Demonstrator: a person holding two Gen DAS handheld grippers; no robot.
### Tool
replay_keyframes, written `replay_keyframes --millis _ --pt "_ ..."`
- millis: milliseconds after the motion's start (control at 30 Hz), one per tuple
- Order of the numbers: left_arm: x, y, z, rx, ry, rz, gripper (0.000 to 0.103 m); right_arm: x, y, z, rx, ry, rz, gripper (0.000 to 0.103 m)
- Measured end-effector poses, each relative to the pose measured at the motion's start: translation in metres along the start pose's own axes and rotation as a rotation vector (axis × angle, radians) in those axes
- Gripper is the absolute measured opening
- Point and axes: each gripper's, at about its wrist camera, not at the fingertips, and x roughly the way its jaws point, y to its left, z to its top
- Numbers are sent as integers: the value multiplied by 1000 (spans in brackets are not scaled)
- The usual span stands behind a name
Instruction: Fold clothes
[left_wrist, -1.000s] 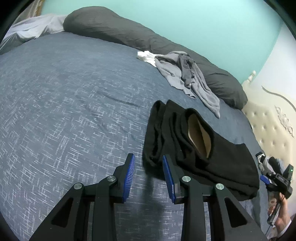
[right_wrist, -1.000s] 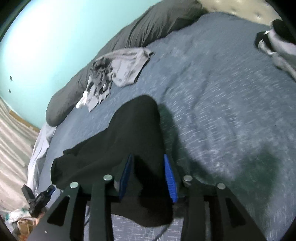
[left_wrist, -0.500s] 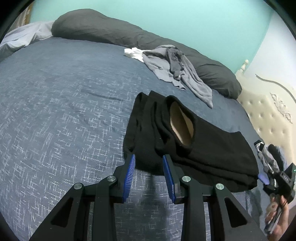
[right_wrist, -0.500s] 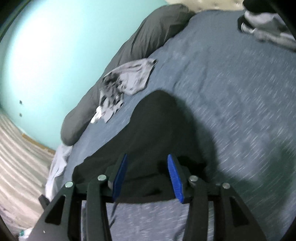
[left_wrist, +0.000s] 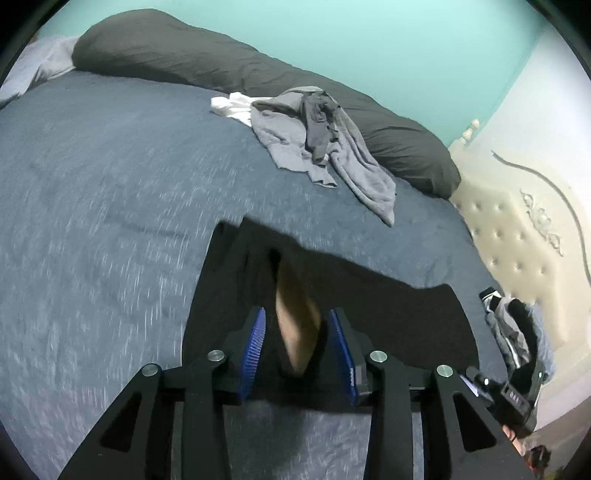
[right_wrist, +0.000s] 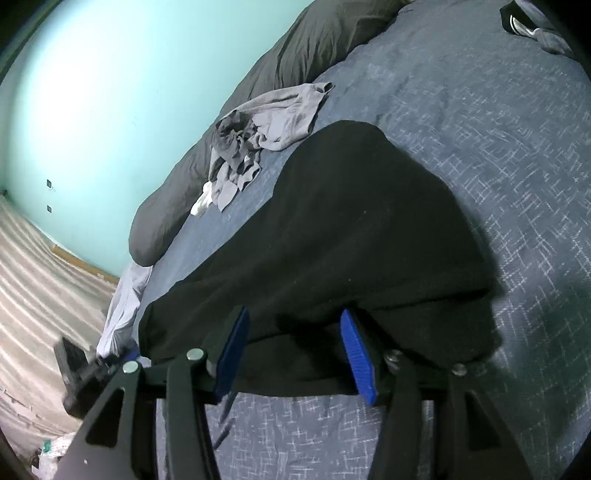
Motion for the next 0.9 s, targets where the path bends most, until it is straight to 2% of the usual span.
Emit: replay_keyframes --millis 100,200,533,567,600,667,900 --pt "11 -10 20 21 38 15 41 1 -2 2 10 -3 20 53" --pt "28 -11 31 -1 98 17 42 2 -3 3 23 -11 34 53" --pt "70 8 39 -136 182 -20 40 5 -7 5 42 -10 58 53" --pt "72 8 39 -133 190 -23 35 5 -7 5 41 -11 58 53" --pt "74 8 39 -129 196 -25 18 5 -7 5 40 -11 59 53" --pt "73 5 37 -102 203 -19 4 5 -7 6 38 -10 61 53" --pt "44 -4 28 -51 211 -45 3 7 -7 6 37 -10 57 54"
